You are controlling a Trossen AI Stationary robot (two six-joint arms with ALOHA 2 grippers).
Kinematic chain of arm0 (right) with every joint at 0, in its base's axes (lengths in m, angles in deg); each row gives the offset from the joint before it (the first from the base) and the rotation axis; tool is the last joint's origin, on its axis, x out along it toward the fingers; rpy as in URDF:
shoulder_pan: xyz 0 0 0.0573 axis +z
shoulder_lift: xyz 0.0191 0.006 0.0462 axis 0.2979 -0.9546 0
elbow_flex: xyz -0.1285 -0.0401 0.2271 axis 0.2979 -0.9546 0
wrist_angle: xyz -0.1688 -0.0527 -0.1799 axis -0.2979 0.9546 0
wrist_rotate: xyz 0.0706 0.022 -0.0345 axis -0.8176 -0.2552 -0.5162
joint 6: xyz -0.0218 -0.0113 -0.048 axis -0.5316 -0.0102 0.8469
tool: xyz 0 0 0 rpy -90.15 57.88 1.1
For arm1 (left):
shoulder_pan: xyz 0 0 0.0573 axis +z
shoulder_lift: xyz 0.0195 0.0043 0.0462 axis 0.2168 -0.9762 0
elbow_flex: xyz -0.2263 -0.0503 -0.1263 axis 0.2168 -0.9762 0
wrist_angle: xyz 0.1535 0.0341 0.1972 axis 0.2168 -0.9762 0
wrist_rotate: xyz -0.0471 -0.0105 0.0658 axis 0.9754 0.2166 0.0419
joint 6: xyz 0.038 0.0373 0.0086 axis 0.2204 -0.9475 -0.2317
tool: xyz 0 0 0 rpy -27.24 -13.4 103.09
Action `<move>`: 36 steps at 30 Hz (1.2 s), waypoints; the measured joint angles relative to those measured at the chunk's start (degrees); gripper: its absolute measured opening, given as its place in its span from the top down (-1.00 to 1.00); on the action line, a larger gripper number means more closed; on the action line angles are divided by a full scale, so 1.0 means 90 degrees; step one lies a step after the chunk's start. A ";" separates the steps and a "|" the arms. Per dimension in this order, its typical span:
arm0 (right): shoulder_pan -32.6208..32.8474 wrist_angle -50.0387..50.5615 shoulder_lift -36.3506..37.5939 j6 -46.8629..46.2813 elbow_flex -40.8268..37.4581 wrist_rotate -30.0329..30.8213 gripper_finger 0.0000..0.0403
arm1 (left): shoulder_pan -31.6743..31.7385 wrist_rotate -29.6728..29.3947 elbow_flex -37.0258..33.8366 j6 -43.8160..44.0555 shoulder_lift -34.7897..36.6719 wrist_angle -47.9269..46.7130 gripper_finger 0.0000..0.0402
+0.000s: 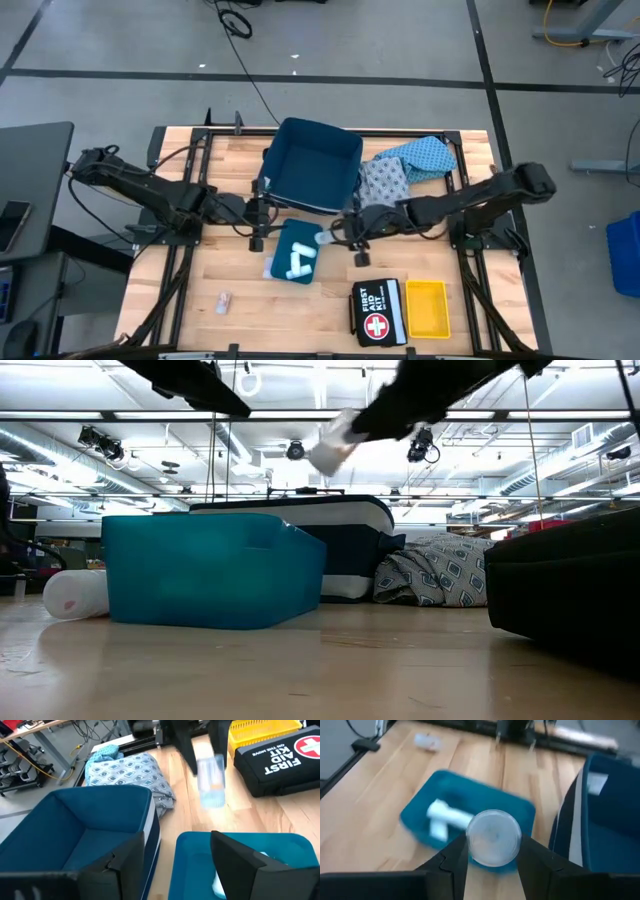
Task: Pick & place medical supplies in basket/bin
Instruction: Put the top transparent bottle in the yellow bin
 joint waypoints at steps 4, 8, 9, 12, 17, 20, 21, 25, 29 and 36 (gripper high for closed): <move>0.0256 0.1081 0.0484 -0.0609 0.0000 0.0093 0.31 | 0.0000 0.0000 0.0000 0.0030 -0.0005 -0.0056 -0.06; 0.0515 0.2090 0.0864 -0.1376 0.0000 0.0107 0.31 | 0.0000 -0.0004 0.0000 0.0030 -0.0005 -0.0085 -0.06; 0.0581 0.2311 0.0934 -0.1587 0.0000 0.0107 0.31 | 0.0000 -0.0009 0.0000 0.0029 -0.0005 -0.0087 -0.06; 0.0795 0.2987 0.1077 -0.2242 0.0000 0.0088 0.31 | 0.0000 -0.0024 0.0000 0.0028 -0.0005 -0.0088 -0.06; 0.1103 0.3973 0.1136 -0.3330 0.0001 -0.0169 0.31 | 0.0008 -0.0056 0.0000 0.0015 -0.0008 -0.0226 -0.06; 0.1303 0.4528 0.1136 -0.3900 0.0099 -0.0380 0.31 | 0.0010 -0.0075 0.0000 0.0013 -0.0012 -0.0263 -0.06; 0.1361 0.4650 0.1136 -0.4070 0.0145 -0.0471 0.31 | 0.0007 -0.0078 0.0000 0.0011 -0.0012 -0.0265 -0.06; 0.1625 0.5357 0.1134 -0.4581 0.0532 -0.0543 0.31 | 0.0007 -0.0077 0.0000 -0.0042 -0.0012 -0.0265 -0.06; 0.1836 0.5930 0.1132 -0.5000 0.0885 -0.0833 0.31 | 0.0007 -0.0077 0.0000 -0.0091 -0.0012 -0.0266 -0.06; 0.2260 0.6222 0.1131 -0.5776 0.1059 -0.1555 0.31 | 0.0007 -0.0061 0.0000 -0.0078 -0.0012 -0.0267 -0.06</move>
